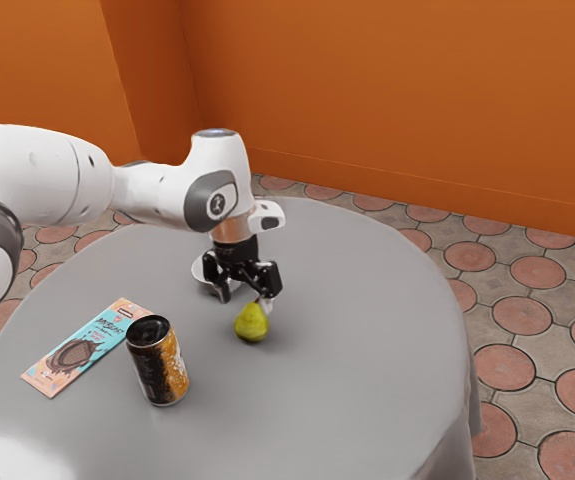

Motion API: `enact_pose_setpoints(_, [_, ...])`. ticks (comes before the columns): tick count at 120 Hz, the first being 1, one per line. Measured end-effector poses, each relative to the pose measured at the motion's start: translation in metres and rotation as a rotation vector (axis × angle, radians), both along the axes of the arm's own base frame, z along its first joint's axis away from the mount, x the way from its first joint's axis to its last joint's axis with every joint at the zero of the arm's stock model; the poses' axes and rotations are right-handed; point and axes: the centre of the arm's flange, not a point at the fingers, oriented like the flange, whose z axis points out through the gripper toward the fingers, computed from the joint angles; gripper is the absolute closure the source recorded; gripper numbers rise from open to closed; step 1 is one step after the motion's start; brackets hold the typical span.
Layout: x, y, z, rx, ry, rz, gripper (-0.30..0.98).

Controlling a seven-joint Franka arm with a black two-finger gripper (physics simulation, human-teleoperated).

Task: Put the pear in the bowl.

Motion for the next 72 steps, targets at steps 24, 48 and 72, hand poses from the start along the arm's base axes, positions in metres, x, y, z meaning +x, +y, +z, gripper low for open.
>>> enact_pose_setpoints(24, [0.01,0.008,-0.031,0.006,-0.026,0.12,0.0])
enact_pose_setpoints(48, [0.011,0.007,-0.035,0.034,-0.033,0.175,0.0])
enact_pose_setpoints(72, [0.011,0.007,-0.043,0.047,-0.03,0.203,0.0])
